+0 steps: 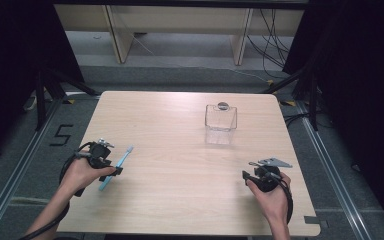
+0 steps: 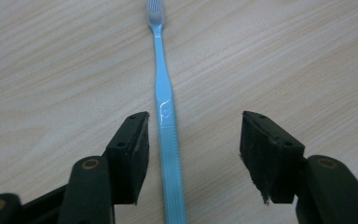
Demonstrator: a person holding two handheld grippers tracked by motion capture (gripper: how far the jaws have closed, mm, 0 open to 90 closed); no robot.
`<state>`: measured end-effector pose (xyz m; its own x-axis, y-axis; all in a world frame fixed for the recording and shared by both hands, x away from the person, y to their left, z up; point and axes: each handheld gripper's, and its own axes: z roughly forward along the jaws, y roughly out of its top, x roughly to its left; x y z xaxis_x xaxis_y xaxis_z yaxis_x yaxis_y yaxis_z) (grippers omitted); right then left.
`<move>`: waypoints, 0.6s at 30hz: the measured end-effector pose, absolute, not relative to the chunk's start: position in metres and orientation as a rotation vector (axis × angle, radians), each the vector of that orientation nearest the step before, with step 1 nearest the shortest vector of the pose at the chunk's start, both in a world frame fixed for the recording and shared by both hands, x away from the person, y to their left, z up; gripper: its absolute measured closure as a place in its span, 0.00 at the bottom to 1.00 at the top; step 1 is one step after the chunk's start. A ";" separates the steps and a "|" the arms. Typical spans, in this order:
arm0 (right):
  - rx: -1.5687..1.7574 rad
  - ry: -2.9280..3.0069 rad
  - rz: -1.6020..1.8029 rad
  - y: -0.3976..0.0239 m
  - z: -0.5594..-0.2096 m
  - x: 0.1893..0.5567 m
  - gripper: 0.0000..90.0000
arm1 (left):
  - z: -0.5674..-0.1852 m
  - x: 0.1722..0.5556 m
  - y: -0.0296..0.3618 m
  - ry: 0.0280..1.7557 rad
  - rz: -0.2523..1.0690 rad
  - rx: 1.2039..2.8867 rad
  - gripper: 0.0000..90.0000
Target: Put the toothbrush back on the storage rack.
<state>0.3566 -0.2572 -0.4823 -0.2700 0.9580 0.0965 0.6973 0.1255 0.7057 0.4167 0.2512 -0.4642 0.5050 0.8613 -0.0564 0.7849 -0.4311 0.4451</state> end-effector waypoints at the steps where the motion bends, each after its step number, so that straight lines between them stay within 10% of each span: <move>1: 1.589 2.029 0.938 -0.258 -0.483 0.357 0.56 | -0.464 0.417 0.251 1.359 0.250 2.336 0.49; 18: 1.632 2.038 0.960 -0.257 -0.483 0.357 0.55 | -0.470 0.461 0.235 1.412 0.104 2.595 0.70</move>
